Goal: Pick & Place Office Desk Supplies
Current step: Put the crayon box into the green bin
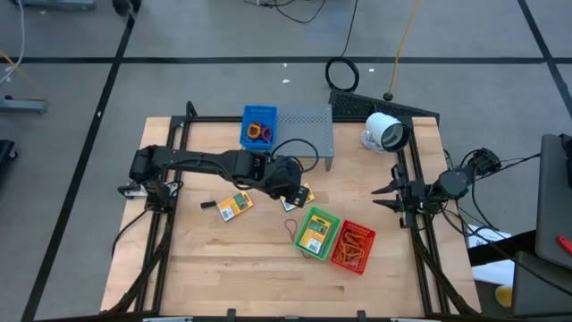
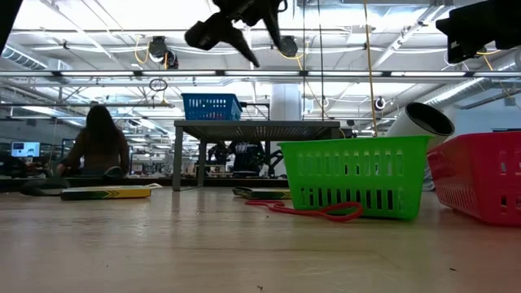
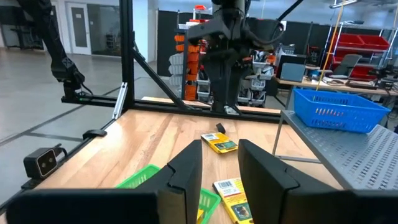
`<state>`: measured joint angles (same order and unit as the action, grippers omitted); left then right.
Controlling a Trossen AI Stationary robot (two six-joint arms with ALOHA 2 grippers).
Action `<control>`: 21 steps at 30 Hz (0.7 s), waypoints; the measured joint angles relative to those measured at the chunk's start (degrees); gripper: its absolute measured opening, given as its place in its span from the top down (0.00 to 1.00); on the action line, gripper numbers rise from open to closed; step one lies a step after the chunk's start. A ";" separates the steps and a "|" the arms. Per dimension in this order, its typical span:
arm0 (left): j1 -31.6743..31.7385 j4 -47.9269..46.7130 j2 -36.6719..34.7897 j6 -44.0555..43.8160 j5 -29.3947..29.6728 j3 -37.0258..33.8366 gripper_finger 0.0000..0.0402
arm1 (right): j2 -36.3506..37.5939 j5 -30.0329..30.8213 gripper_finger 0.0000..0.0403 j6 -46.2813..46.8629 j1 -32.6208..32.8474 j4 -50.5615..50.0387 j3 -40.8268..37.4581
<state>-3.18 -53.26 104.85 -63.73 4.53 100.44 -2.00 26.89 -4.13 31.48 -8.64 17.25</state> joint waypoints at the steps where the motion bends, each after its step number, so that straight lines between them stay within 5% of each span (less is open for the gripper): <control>1: 0.02 -1.14 0.30 0.00 0.09 0.02 0.54 | 0.00 0.00 0.76 0.16 0.00 0.00 -0.01; 21: 2.10 -32.80 8.07 -5.80 4.73 -2.52 0.54 | 0.00 0.01 0.76 0.23 0.00 0.26 0.00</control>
<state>-1.08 -86.06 112.92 -69.53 9.25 97.92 -2.00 26.91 -3.90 31.48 -8.39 17.25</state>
